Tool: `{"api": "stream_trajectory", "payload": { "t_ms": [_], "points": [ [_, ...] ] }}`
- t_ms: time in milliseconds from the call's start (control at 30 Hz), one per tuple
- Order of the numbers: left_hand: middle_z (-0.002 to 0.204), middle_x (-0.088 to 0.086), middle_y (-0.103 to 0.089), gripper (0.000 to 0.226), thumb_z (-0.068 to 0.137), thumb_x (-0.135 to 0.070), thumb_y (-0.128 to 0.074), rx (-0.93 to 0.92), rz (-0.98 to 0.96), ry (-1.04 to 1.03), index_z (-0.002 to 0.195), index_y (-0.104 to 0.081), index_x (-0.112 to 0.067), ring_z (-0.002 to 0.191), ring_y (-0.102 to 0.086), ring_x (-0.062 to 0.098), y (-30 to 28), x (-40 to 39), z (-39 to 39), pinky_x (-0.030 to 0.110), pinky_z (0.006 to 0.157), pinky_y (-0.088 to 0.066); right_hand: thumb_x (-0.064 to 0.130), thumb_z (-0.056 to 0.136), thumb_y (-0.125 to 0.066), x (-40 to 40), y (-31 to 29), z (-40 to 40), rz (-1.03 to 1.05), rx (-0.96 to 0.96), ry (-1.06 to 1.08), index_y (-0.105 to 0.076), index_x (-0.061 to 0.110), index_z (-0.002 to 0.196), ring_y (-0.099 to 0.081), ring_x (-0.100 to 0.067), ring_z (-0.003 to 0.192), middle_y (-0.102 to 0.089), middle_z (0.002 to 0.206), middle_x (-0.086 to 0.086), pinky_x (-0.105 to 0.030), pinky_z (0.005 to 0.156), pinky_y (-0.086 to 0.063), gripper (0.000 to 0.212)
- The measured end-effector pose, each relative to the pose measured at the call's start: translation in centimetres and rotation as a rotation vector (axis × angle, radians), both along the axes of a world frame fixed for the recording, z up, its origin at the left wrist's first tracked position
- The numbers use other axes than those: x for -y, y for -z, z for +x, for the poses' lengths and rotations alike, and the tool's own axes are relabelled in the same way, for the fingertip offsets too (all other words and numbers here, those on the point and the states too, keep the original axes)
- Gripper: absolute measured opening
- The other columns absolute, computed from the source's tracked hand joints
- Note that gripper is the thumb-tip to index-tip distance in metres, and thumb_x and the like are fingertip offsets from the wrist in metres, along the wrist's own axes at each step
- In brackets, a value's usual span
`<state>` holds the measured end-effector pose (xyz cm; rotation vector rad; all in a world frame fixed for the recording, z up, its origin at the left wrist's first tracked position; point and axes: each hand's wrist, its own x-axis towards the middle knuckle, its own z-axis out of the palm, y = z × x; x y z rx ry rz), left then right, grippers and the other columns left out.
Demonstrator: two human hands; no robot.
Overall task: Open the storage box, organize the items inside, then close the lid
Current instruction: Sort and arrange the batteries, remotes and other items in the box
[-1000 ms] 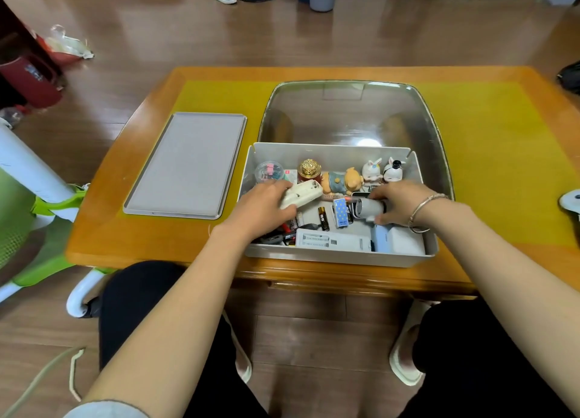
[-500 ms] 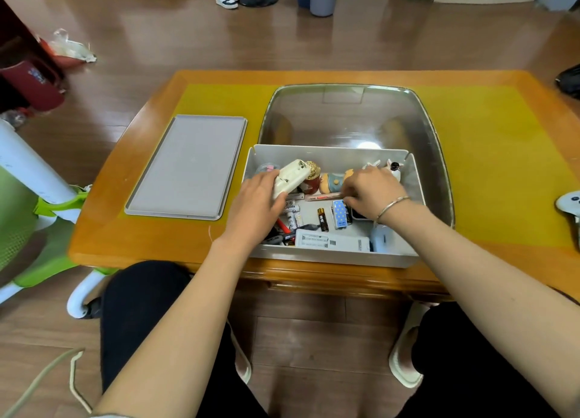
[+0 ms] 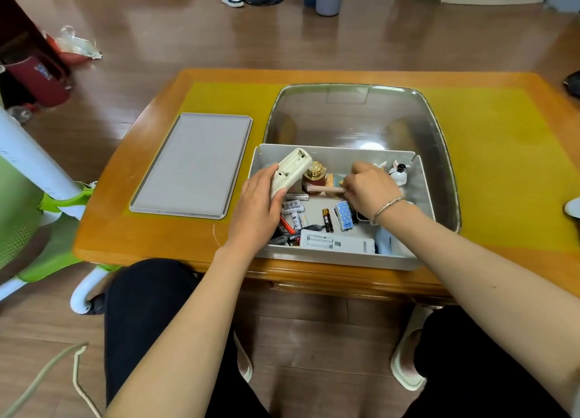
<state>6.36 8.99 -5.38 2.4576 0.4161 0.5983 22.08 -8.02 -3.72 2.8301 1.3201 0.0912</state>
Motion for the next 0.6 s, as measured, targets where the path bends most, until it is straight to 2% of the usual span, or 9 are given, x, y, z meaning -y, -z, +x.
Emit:
{"api": "stream_trajectory", "payload": {
  "t_ms": [67,200,300,400,500,600],
  "points": [
    [0.145,0.001,-0.041,0.050,0.100,-0.031,-0.045,0.012,-0.020,-0.019,0.146,-0.031,-0.019,0.133,-0.035,0.013,0.1,0.0,0.0,0.012,0.092,-0.033,0.020,0.090,-0.052,0.7,-0.7,-0.2,0.091,-0.040,-0.038,-0.065,0.005,0.097,-0.054,-0.034,0.092,-0.060,0.095,-0.015,-0.038,0.075,-0.038,0.021],
    [0.145,0.004,-0.040,0.050,0.101,-0.031,-0.040,0.029,-0.111,-0.066,0.148,-0.029,-0.017,0.133,-0.036,0.015,-0.1,0.1,0.1,0.022,0.097,-0.037,0.023,0.088,-0.060,1.4,-1.8,-1.7,0.184,-0.126,-0.149,-0.067,0.010,0.100,-0.058,-0.030,0.090,-0.067,0.092,-0.011,-0.036,0.080,-0.042,0.019],
    [0.146,0.004,-0.041,0.050,0.101,-0.032,-0.040,0.002,-0.094,-0.039,0.147,-0.031,-0.016,0.134,-0.035,0.016,-0.4,0.2,0.0,0.026,0.102,-0.037,0.022,0.083,-0.069,1.4,-2.0,-2.9,0.330,-0.252,-0.169,-0.066,0.007,0.111,-0.061,-0.026,0.092,-0.067,0.098,-0.011,-0.032,0.083,-0.044,0.032],
    [0.147,0.005,-0.041,0.048,0.101,-0.027,-0.043,-0.046,-0.046,0.065,0.146,-0.034,-0.015,0.134,-0.034,0.018,-0.9,0.3,0.0,0.028,0.106,-0.030,0.016,0.079,-0.073,1.7,-2.8,-3.2,0.470,-0.170,-0.207,-0.058,0.006,0.123,-0.057,-0.029,0.105,-0.060,0.115,-0.014,-0.037,0.093,-0.044,0.048],
    [0.145,0.005,-0.043,0.047,0.099,-0.025,-0.048,-0.128,0.008,0.258,0.144,-0.037,-0.016,0.133,-0.034,0.018,-1.5,1.4,0.7,0.036,0.110,-0.030,0.027,0.076,-0.075,2.3,-3.6,-2.5,0.292,-0.078,-0.241,-0.050,0.015,0.134,-0.047,-0.030,0.122,-0.052,0.134,-0.009,-0.044,0.100,-0.036,0.064],
    [0.136,0.003,-0.050,0.044,0.098,-0.026,-0.051,-0.089,0.001,0.400,0.139,-0.042,-0.016,0.124,-0.038,0.014,-2.0,3.3,1.9,0.025,0.099,-0.032,0.031,0.080,-0.071,3.1,-3.9,-1.7,0.135,-0.143,-0.241,-0.054,0.018,0.129,-0.050,-0.026,0.116,-0.060,0.125,-0.005,-0.039,0.096,-0.039,0.054]
  ]
}}
